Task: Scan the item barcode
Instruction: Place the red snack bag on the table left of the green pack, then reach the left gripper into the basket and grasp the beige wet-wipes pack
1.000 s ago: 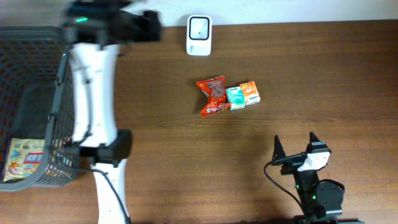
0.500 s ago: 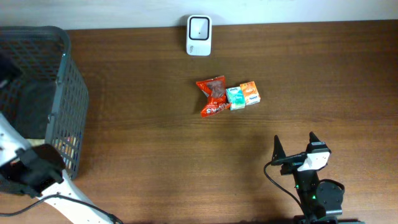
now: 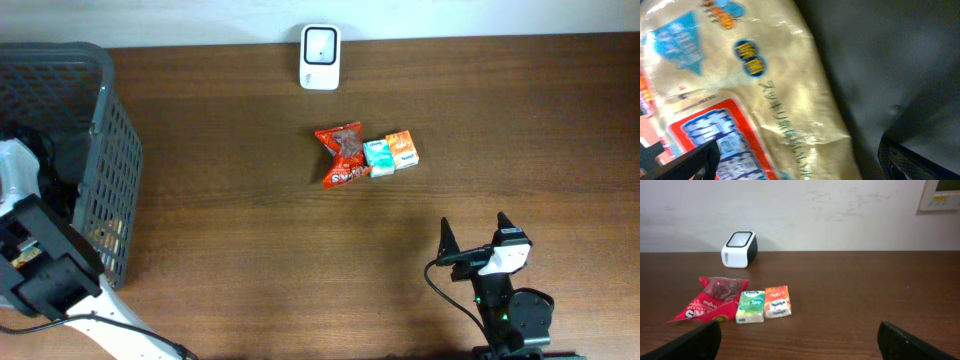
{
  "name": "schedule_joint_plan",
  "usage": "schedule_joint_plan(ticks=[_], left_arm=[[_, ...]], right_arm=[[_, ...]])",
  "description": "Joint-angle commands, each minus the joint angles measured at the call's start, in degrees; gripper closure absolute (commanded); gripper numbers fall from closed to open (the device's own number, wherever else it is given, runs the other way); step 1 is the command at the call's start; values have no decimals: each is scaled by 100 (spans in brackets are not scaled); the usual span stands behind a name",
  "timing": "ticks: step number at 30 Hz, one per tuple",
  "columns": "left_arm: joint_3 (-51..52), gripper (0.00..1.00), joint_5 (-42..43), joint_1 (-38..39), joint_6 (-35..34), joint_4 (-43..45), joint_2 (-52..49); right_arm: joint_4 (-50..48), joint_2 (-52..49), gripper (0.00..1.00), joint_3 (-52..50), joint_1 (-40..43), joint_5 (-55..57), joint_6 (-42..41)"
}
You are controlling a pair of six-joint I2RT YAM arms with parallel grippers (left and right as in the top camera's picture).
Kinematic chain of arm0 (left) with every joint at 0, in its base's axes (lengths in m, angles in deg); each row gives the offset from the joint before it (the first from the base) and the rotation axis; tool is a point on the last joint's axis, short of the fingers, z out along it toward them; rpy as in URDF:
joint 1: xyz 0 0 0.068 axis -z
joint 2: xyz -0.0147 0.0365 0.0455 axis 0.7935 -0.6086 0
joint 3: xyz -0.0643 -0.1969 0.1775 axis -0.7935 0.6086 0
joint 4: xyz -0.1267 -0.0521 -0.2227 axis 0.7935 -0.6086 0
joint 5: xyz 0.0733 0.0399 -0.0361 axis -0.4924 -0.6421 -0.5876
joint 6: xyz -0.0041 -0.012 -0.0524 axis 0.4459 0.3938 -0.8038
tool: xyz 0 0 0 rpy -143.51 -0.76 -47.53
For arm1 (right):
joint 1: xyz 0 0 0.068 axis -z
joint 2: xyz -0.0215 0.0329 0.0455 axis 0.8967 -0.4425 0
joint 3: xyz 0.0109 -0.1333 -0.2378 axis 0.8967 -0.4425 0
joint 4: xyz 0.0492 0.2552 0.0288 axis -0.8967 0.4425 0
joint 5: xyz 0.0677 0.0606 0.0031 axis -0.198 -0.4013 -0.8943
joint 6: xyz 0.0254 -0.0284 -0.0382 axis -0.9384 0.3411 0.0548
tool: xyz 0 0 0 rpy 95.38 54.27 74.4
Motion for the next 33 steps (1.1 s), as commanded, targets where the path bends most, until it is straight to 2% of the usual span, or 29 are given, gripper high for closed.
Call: schedule_joint_plan(ticks=[1,3,6,7,8,12,13,16,18,19,23,24,25,28,29,33], left_arm=[[413,3,-533,-52,-286,116,11],[546,8,-824,-52,-562,118,11],[651,16,-833,-52,-560,160,11],[756,39,-831,-52,-562,205,11],[850,46,-831,-68,-560,269,11],[1300,41,-802,-79,-560,549,11],[1403,46,-787,-79,-557,570,11],[1405,98,-789,-79,-516,501,11],[1161,100,-782,-76,-63,391,13],[846,100,-748,-79,-52,155,13],[-1071,100,50,-72,-50,-1003,35],[-2120,100,450,-61,-39,-1451,35],[-3027,100,892,-57,249,-1751,35],[-5075,100,2142,-57,1001,-2194,76],[-6015,100,2675,-57,1043,-2315,162],[-7608,100,4653,68,1102,-2312,695]], right_arm=[[26,39,2,-31,-26,9,-24],[26,39,2,-31,-26,9,-24],[26,39,2,-31,-26,9,-24],[26,39,2,-31,-26,9,-24],[26,39,2,-31,-26,7,-24],[26,39,2,-31,-26,7,-24],[26,39,2,-31,-26,9,-24],[26,39,2,-31,-26,9,-24],[26,39,2,-31,-26,9,-24],[26,39,2,-31,-26,9,-24],[26,39,2,-31,-26,9,-24],[26,39,1,-31,-26,7,-24],[26,39,2,-31,-26,9,-24],[26,39,2,-31,-26,9,-24],[26,39,2,-31,-26,9,-24],[26,39,2,-31,-26,9,-24]])
